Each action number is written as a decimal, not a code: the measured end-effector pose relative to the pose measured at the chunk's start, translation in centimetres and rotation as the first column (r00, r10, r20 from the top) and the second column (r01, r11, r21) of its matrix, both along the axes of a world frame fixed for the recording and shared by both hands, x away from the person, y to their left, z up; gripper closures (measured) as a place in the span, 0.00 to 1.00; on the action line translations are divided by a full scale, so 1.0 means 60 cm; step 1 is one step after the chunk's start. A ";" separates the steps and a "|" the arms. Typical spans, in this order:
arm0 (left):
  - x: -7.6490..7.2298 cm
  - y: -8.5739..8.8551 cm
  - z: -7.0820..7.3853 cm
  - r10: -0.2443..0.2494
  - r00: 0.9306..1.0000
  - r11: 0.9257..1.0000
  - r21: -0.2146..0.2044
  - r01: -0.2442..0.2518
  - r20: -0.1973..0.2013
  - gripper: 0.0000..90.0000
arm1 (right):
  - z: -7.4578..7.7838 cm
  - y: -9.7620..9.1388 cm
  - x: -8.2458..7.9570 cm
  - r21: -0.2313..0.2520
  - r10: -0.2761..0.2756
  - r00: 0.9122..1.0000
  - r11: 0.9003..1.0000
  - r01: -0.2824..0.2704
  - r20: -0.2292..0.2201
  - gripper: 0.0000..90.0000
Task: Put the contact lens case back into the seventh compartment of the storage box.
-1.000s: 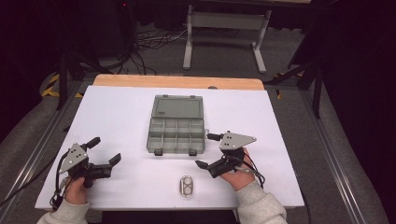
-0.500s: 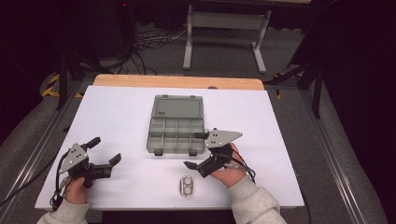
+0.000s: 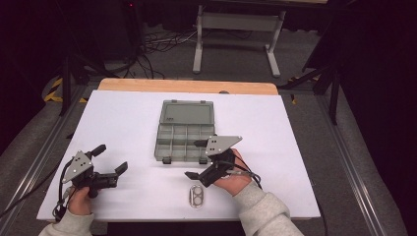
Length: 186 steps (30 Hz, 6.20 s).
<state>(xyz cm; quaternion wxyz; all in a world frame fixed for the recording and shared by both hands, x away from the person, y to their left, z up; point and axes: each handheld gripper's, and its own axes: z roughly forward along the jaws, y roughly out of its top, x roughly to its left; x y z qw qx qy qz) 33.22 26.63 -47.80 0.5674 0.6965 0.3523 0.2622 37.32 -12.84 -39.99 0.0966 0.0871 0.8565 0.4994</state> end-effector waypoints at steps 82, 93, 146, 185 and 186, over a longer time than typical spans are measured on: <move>0.000 0.000 0.000 -0.002 1.000 1.000 0.004 0.002 -0.001 0.00 | -0.067 0.056 -0.051 -0.589 0.154 0.959 0.762 -0.269 -0.239 0.21; -0.001 0.000 0.000 -0.002 1.000 1.000 0.003 0.002 -0.001 0.00 | -0.070 0.059 -0.056 -0.609 0.169 0.959 0.744 -0.276 -0.228 0.29; 0.000 0.001 0.000 -0.002 1.000 1.000 0.013 0.002 0.003 0.00 | -0.013 0.032 -0.044 -0.452 0.153 0.985 0.875 -0.172 -0.077 0.29; 0.000 0.001 0.000 -0.007 1.000 1.000 0.015 0.007 0.008 0.00 | 0.057 0.017 0.001 -0.372 0.079 0.996 0.927 -0.057 0.044 0.29; 0.000 0.001 0.000 -0.007 1.000 1.000 0.015 0.006 0.008 0.00 | 0.058 0.017 0.003 -0.370 0.079 0.996 0.927 -0.055 0.050 0.29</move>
